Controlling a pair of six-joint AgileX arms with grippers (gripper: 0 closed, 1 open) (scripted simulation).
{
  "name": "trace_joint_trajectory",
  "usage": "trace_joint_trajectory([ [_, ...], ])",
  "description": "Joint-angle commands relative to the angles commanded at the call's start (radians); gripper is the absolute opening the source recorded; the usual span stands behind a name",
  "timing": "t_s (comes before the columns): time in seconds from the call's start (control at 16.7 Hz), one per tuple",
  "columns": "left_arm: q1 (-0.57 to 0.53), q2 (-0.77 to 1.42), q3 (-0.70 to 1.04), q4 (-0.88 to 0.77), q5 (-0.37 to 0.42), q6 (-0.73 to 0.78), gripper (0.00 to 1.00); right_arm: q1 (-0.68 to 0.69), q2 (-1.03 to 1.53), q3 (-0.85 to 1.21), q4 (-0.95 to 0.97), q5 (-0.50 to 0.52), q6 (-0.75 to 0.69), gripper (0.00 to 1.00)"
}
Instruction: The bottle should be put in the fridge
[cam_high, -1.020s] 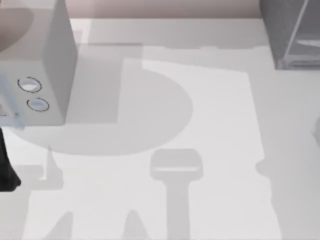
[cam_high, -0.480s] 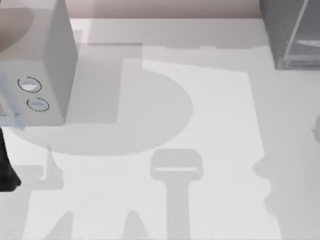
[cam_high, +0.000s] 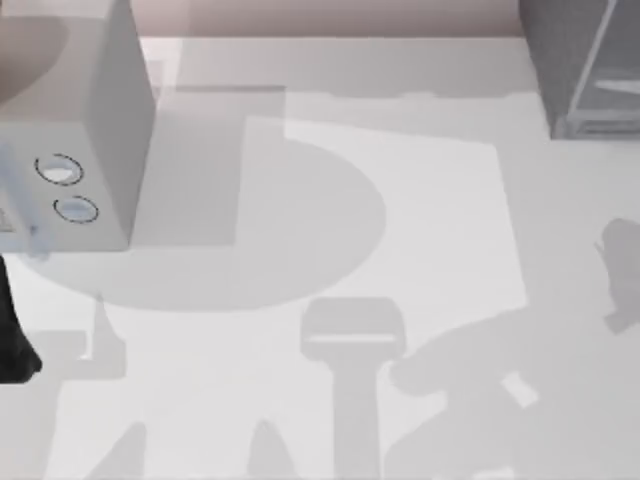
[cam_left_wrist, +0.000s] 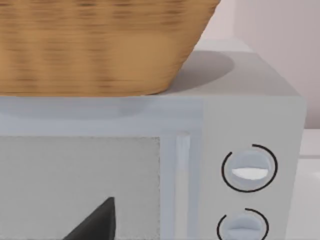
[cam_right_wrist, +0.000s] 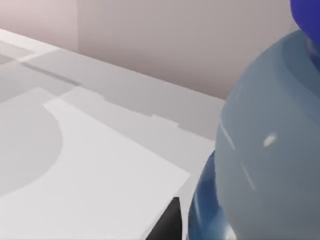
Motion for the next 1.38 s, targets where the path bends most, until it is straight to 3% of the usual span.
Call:
trace_joint_trajectory([
  [0.48,0.000,0.000,0.000,0.000,0.000,0.000,1.00,0.225,-0.776,-0.183,-0.425,0.531,0.153,0.01],
  [0.78,0.000,0.000,0.000,0.000,0.000,0.000,1.00,0.328,-1.094,-0.267,-0.620,0.777,0.214,0.01],
  [0.96,0.000,0.000,0.000,0.000,0.000,0.000,1.00,0.355,-1.166,-0.289,-0.671,0.840,0.228,0.01],
  [1.38,0.000,0.000,0.000,0.000,0.000,0.000,1.00,0.350,-1.154,-0.281,-0.663,0.839,0.230,0.01],
])
